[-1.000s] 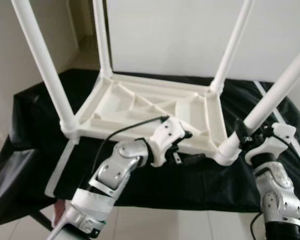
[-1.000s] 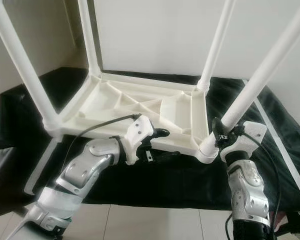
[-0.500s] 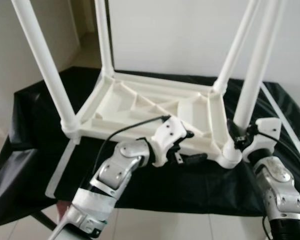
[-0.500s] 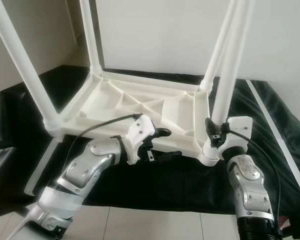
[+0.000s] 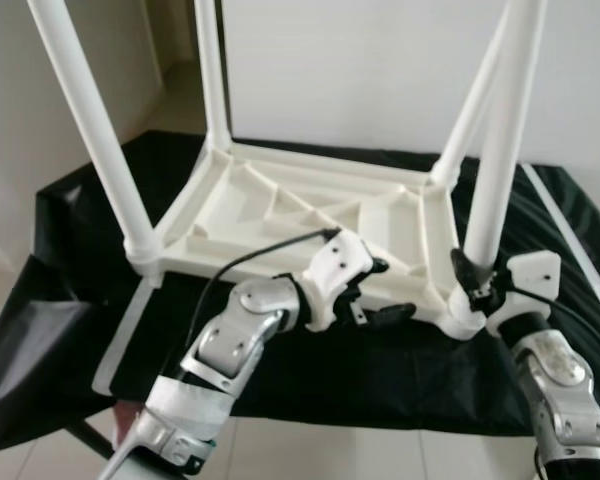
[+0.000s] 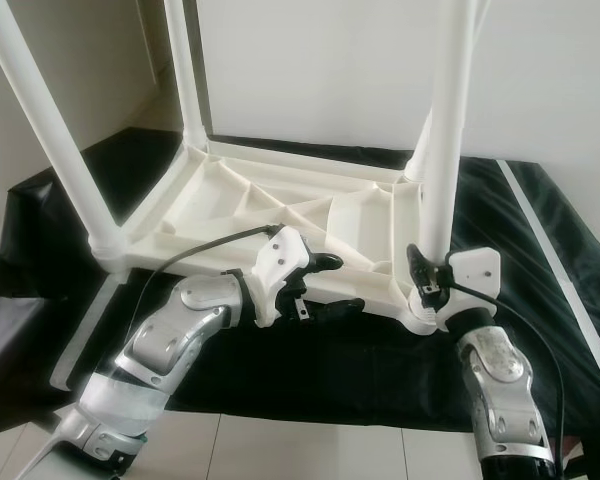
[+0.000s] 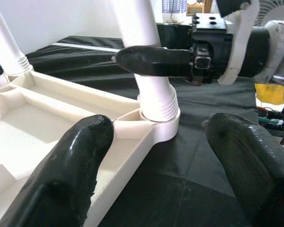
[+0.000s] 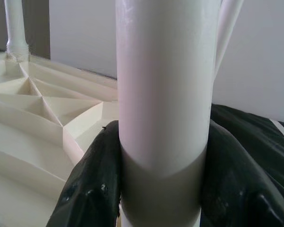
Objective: Building children table
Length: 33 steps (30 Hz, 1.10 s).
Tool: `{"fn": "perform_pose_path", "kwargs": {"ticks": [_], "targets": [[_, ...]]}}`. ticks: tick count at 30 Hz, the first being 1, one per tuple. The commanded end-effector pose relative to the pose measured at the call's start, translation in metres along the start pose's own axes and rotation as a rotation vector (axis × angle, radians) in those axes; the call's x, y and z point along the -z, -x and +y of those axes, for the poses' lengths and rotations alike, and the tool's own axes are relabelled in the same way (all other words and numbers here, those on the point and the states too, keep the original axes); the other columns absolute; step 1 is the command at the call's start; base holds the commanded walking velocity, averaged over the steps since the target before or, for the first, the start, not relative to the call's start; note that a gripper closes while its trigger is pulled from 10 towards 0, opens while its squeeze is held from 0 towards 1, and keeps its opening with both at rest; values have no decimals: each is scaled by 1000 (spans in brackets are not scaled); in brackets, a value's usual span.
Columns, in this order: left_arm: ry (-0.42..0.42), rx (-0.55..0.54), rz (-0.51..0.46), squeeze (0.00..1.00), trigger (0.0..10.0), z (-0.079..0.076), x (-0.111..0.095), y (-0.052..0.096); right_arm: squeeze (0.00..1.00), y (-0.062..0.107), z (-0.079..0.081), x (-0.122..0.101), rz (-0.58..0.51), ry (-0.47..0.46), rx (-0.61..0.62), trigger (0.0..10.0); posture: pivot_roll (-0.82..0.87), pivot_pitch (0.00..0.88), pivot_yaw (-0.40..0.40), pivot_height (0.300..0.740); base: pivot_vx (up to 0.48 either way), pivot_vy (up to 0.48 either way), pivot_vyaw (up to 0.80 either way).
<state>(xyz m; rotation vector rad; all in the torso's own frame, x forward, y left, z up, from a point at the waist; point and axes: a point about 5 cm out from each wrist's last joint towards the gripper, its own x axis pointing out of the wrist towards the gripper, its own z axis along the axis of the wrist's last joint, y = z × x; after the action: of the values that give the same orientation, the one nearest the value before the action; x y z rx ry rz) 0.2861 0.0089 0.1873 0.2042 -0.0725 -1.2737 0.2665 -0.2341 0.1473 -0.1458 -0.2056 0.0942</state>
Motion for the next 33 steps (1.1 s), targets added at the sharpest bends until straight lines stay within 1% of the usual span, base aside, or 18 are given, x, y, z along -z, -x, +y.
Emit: {"fn": "perform_pose_path", "kwargs": {"ticks": [1,3,4,7,11,16,17,20,23,29,33], "targets": [[-5,-36,3,0,10000,2,-1,1,0,15,-3,25,106,-51,44,10000,-18,0,-39,740,0,0,0],[-6,-34,4,0,10000,2,-1,1,0,20,-3,28,93,-81,67,10000,-21,0,-33,740,0,0,0],[-6,-34,4,0,10000,2,-1,1,0,20,-3,28,93,-81,67,10000,-21,0,-33,740,0,0,0],[-8,-27,4,0,10000,2,-2,1,0,29,0,33,72,-112,103,10000,-23,0,-25,740,0,0,0],[-7,-23,6,0,10000,1,-1,1,0,32,1,34,59,-115,106,10000,-25,0,-21,740,0,0,0],[-6,-19,8,0,10000,0,-1,1,0,33,1,34,51,-102,104,10000,-24,0,-20,740,0,0,0],[-6,-19,8,0,10000,0,-1,1,0,33,2,33,45,-85,89,10000,-23,0,-19,740,0,0,0],[-7,-20,9,0,10000,1,-1,1,0,33,3,34,47,-85,79,10000,-20,0,-20,740,0,0,0],[-5,-22,9,0,10000,1,-1,1,0,31,2,36,61,-98,87,10000,-19,0,-20,740,0,0,0],[-8,-24,8,0,10000,2,-2,2,0,21,0,35,97,-132,92,10000,-18,0,-22,740,0,0,0],[-8,-25,7,0,10000,2,-3,1,0,19,0,36,109,-140,91,10000,-18,0,-22,740,0,0,0]]}}
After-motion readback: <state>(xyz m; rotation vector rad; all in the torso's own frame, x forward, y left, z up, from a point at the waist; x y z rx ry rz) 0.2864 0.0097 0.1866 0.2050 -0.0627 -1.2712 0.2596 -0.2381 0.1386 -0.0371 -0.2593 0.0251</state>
